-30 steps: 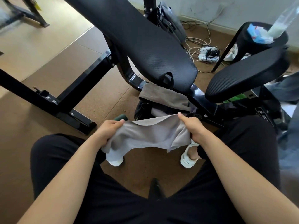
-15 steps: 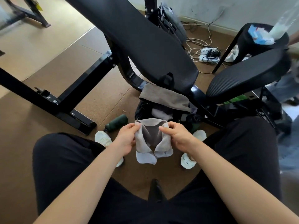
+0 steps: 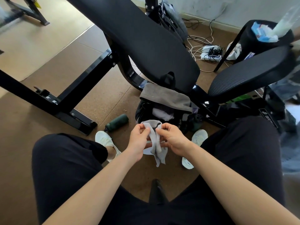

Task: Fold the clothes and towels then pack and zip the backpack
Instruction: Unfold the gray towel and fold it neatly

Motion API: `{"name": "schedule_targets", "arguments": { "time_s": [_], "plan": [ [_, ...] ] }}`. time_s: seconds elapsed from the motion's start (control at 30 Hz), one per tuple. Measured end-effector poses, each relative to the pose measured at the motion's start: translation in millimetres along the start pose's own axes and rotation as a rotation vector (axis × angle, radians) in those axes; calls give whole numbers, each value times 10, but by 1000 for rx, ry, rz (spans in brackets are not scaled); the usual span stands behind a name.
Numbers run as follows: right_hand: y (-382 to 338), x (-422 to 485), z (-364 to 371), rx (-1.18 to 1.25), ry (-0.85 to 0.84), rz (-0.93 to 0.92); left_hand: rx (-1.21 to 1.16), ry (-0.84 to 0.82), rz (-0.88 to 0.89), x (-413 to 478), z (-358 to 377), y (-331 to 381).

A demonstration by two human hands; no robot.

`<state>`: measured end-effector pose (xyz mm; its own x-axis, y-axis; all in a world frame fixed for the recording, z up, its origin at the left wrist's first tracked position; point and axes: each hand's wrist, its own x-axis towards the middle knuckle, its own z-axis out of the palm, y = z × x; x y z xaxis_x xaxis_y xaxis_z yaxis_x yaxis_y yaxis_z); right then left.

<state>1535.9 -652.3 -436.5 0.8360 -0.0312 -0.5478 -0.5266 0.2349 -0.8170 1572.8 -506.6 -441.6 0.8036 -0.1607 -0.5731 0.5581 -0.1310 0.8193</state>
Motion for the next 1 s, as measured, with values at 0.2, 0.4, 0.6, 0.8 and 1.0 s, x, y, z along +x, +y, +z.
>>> {"name": "schedule_targets", "arguments": {
  "time_s": [0.2, 0.4, 0.6, 0.8, 1.0],
  "plan": [
    [-6, 12, -10, 22, 0, -11, -12, -4, -5, -7, -1, 21],
    [-16, 43, -55, 105, 40, 20, -46, -236, 50, -46, -63, 55],
    [-27, 91, -85, 280, 101, 27, 208, -335, 284, -21, -146, 20],
    [-88, 101, -161, 182, 99, -32, 438, -151, 531, 4, -179, 52],
    [-76, 128, -231, -535, 69, -302, 457, -156, 635, 7, -337, 236]
  ]
}}
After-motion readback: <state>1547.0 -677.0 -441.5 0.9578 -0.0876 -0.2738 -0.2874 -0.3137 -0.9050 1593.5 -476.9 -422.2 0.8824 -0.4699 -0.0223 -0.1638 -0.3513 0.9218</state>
